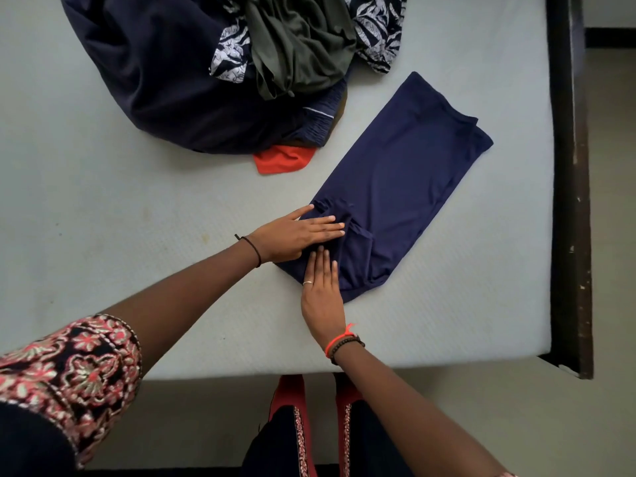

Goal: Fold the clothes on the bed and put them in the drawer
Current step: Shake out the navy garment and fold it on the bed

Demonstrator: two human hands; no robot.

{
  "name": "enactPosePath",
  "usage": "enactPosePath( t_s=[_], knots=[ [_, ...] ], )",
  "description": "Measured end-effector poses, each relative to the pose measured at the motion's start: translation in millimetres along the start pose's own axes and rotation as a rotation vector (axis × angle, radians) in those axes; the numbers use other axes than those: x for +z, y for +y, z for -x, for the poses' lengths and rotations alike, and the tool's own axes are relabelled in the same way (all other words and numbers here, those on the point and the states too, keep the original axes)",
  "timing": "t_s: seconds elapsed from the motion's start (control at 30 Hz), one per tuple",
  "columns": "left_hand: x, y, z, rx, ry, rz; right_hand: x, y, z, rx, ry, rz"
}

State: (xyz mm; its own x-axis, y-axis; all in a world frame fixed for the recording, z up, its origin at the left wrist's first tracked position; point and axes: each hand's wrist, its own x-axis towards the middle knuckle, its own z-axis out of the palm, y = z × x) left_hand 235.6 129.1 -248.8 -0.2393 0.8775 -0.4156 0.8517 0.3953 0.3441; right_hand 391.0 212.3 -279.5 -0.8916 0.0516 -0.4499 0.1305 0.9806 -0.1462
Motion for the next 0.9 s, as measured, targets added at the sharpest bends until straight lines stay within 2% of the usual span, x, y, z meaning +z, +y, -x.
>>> enactPosePath(
  t_s=[0.17, 0.23, 0.27, 0.33, 0.43, 0.5, 0.6, 0.63, 0.73, 0.8, 0.9],
  knots=[
    [-4.7, -2.0, -0.7, -0.016, -0.157, 0.057, -4.3, -5.0, 40.3, -0.049, -0.099, -0.203],
    [-0.2, 0.2, 0.8, -0.002, -0.198, 0.088, -16.3, -2.2, 55.4, -0.099, -0.180, -0.348],
    [2.2, 2.0, 1.3, -0.013, -0.196, 0.132, -25.5, 0.5, 60.8, -0.126, -0.281, -0.415],
    [5.3, 5.9, 2.6, -0.066, -0.152, 0.301, -46.2, 8.6, 64.4, -0.139, -0.438, -0.595],
    [8.4, 5.6, 6.6, -0.193, -0.121, 0.682, -81.1, 30.4, 48.9, 0.009, -0.546, -0.870],
    [10.5, 1.9, 9.5, -0.279, -0.097, 0.878, -104.3, 52.5, 29.1, 0.066, -0.581, -0.996],
    [12.3, -0.5, 10.8, -0.497, -0.038, 1.059, -122.2, 94.8, -7.5, 0.136, -0.599, -1.176],
    [9.4, 0.3, 11.3, -0.529, -0.045, 1.108, -124.9, 107.3, -19.7, 0.153, -0.593, -1.206],
    [3.3, -0.2, 10.4, -0.475, -0.046, 1.239, -129.7, 133.9, -53.8, 0.197, -0.635, -1.287],
    [2.0, -1.2, 10.2, -0.522, -0.052, 1.319, -131.0, 141.6, -74.7, 0.194, -0.668, -1.302],
    [5.8, 0.0, 6.3, -0.593, -0.012, 1.287, -123.5, 151.2, -100.1, 0.168, -0.655, -1.178]
  ],
)
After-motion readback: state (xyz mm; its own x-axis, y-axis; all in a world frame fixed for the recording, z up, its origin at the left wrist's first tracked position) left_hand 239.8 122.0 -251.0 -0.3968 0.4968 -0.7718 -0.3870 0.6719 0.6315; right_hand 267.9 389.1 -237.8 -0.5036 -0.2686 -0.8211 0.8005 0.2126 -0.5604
